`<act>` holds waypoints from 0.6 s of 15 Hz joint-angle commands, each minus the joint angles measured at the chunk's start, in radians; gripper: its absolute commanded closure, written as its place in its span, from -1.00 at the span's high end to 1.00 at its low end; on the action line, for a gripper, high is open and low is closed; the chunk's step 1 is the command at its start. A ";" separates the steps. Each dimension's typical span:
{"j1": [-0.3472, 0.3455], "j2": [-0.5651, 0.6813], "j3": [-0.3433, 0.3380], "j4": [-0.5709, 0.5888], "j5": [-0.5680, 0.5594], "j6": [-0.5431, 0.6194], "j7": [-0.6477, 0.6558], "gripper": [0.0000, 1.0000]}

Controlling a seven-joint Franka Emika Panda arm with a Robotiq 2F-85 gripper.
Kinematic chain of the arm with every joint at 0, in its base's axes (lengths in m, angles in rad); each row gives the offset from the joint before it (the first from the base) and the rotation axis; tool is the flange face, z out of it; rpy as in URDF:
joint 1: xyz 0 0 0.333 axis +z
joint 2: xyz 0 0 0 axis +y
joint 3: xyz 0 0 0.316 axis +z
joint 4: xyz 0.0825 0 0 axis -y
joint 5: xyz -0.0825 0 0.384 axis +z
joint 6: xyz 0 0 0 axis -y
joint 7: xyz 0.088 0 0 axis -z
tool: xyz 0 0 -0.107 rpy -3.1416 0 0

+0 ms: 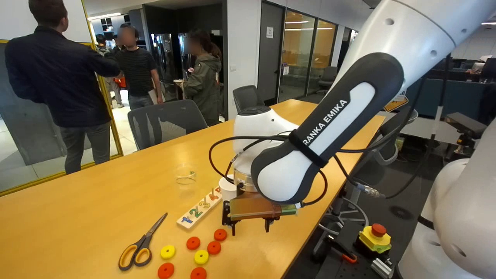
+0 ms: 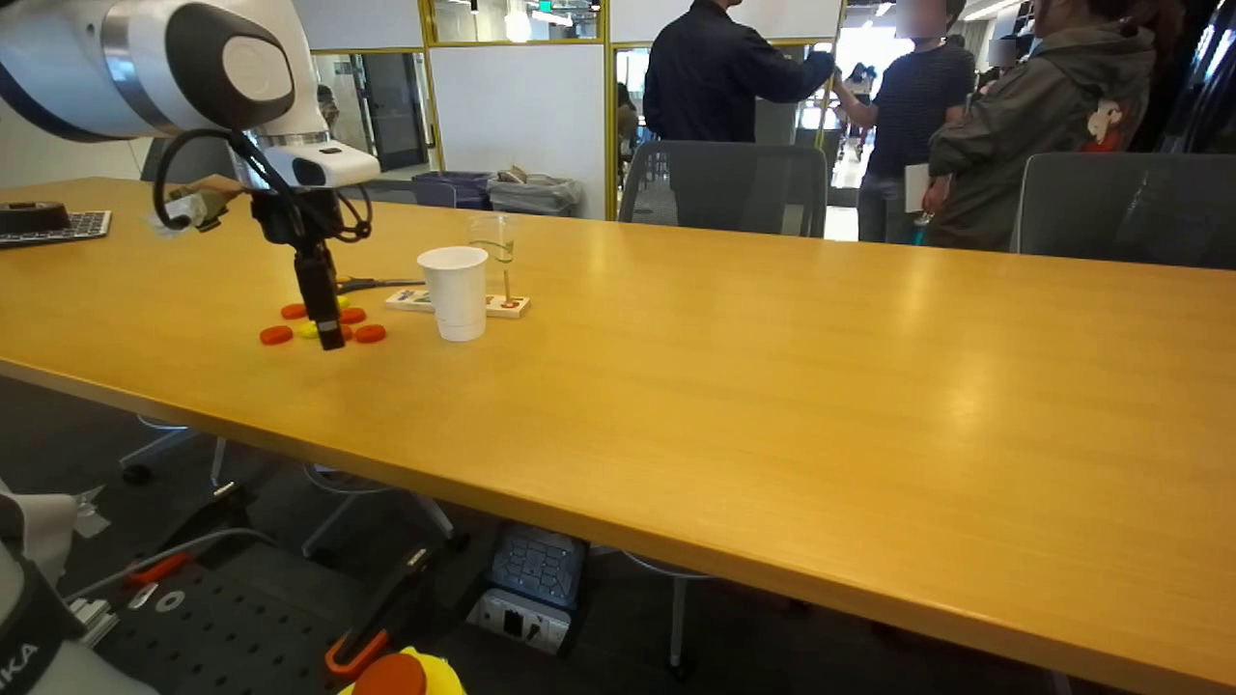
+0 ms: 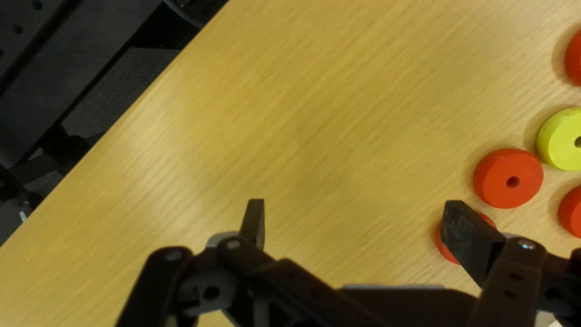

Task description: Pick up the orange and yellow objects from the table and put them in the two cups

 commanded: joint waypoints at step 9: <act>0.094 0.200 -0.113 0.147 0.007 0.112 0.051 1.00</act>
